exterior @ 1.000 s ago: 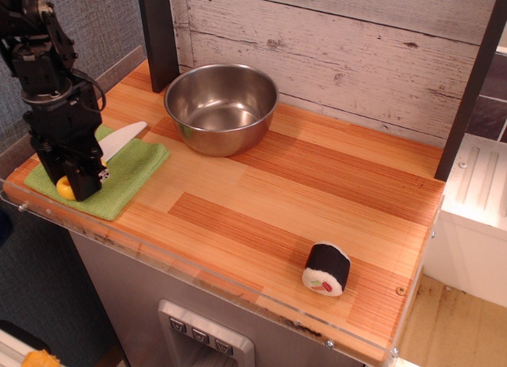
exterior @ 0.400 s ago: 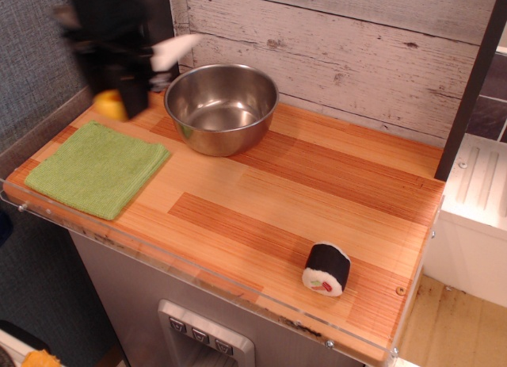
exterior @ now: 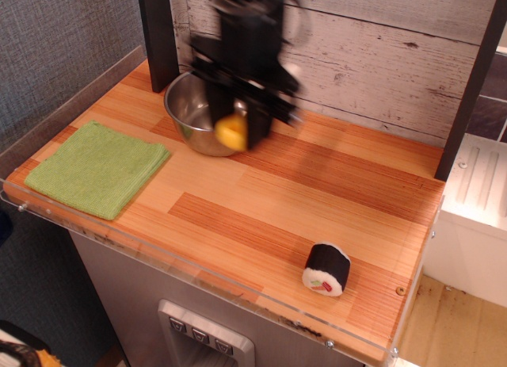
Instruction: Move the knife to the back end of the table.
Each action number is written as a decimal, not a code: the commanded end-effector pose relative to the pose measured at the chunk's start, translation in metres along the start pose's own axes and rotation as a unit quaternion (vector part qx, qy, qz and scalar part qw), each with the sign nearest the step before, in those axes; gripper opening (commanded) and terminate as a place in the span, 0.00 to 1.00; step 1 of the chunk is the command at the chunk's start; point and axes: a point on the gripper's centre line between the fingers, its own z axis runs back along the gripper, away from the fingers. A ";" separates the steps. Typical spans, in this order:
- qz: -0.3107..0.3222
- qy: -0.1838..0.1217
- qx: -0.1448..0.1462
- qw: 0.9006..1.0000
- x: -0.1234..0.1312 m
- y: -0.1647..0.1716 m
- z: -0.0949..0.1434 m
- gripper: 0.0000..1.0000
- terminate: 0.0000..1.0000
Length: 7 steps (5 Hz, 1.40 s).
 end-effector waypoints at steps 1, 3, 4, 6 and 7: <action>-0.018 0.007 0.003 1.000 0.033 -0.047 -0.045 0.00 0.00; -0.035 -0.013 0.002 0.999 0.060 -0.056 -0.078 0.00 0.00; -0.038 -0.014 -0.008 0.999 0.065 -0.059 -0.083 0.00 0.00; -0.036 -0.053 -0.024 0.998 0.063 -0.061 -0.048 1.00 0.00; -0.027 -0.078 -0.032 0.996 0.061 -0.051 -0.015 1.00 0.00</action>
